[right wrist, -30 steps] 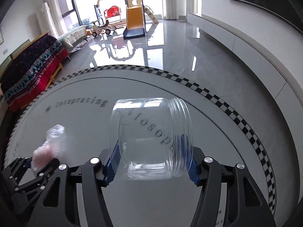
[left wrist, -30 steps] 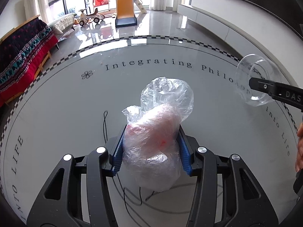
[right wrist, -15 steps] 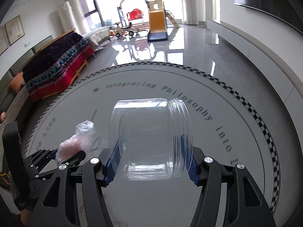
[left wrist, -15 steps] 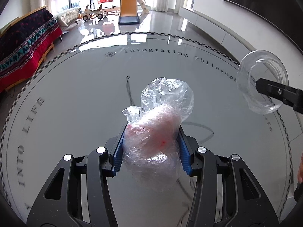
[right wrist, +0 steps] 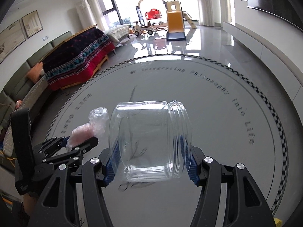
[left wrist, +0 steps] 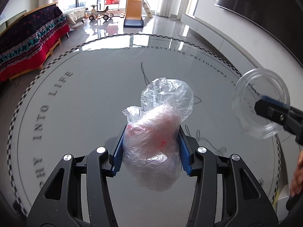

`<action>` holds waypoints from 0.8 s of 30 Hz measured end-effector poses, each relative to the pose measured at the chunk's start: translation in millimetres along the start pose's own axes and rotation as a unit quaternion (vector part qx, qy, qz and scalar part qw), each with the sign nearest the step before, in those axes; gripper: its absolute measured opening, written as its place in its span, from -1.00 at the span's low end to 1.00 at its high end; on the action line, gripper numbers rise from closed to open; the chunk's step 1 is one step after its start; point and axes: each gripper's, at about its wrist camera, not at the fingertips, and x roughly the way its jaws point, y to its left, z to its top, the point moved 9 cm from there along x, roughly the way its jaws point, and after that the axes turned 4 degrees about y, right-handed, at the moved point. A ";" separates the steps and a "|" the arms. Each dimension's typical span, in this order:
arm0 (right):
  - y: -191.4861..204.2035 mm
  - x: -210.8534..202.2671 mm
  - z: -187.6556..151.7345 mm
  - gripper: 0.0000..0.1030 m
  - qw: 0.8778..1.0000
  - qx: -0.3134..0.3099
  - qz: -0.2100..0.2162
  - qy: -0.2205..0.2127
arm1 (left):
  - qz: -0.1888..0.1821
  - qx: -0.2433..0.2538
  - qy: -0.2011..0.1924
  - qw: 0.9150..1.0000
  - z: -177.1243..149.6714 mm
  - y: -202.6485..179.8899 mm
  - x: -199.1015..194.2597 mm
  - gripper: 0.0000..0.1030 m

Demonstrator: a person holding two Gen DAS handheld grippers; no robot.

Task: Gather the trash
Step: 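Lift the plastic bag and clear jar and carry both toward the black bin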

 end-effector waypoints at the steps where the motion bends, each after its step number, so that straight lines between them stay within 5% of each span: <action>1: 4.1 -1.4 -4.1 0.19 1.000 -0.003 0.002 0.002 | -0.001 -0.002 -0.002 1.000 -4.7 1.3 -5.9 -0.06; 24: 155.0 -21.1 -113.4 0.19 0.991 -0.057 0.113 0.035 | 0.021 -0.070 -0.040 0.996 -126.2 81.0 -114.0 -0.05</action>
